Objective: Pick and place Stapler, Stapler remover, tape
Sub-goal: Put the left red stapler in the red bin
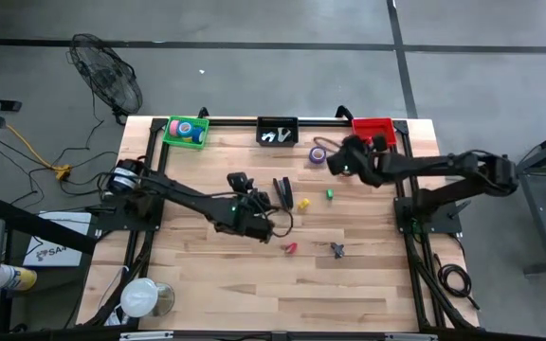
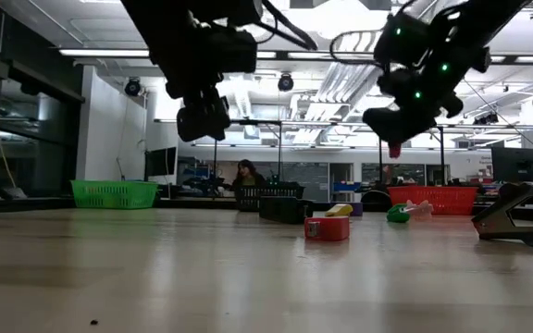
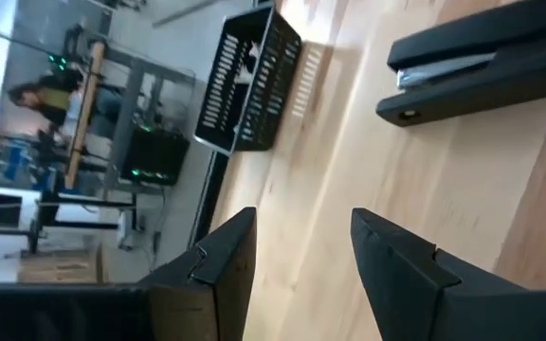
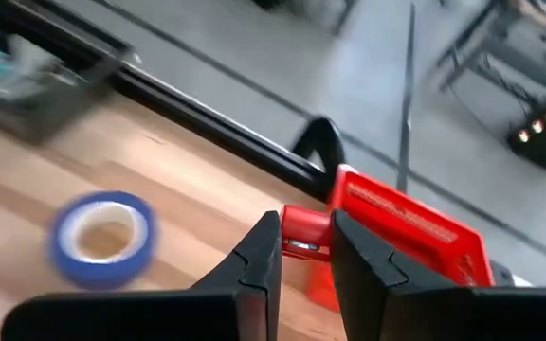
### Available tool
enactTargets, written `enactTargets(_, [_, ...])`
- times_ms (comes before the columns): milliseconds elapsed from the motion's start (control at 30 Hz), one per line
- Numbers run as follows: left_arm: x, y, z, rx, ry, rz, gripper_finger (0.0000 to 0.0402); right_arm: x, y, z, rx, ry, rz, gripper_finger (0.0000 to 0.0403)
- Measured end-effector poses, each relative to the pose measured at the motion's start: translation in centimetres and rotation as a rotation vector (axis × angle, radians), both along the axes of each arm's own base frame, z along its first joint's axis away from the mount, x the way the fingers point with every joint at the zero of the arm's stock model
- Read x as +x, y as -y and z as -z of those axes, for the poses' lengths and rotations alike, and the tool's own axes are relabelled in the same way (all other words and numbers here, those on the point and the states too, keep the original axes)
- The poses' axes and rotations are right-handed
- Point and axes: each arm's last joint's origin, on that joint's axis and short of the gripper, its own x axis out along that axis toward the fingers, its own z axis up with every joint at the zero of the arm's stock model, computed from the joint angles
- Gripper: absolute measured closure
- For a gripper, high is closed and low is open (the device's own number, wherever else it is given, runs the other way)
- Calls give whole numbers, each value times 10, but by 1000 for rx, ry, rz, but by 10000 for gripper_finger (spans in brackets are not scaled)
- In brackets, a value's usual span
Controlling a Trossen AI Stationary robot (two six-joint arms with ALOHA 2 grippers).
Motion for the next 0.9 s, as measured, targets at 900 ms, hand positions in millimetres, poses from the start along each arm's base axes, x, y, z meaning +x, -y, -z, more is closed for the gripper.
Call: enactTargets(900, [17,-26,3,-238,5,45,234,-69,96,6,254,97,267,338])
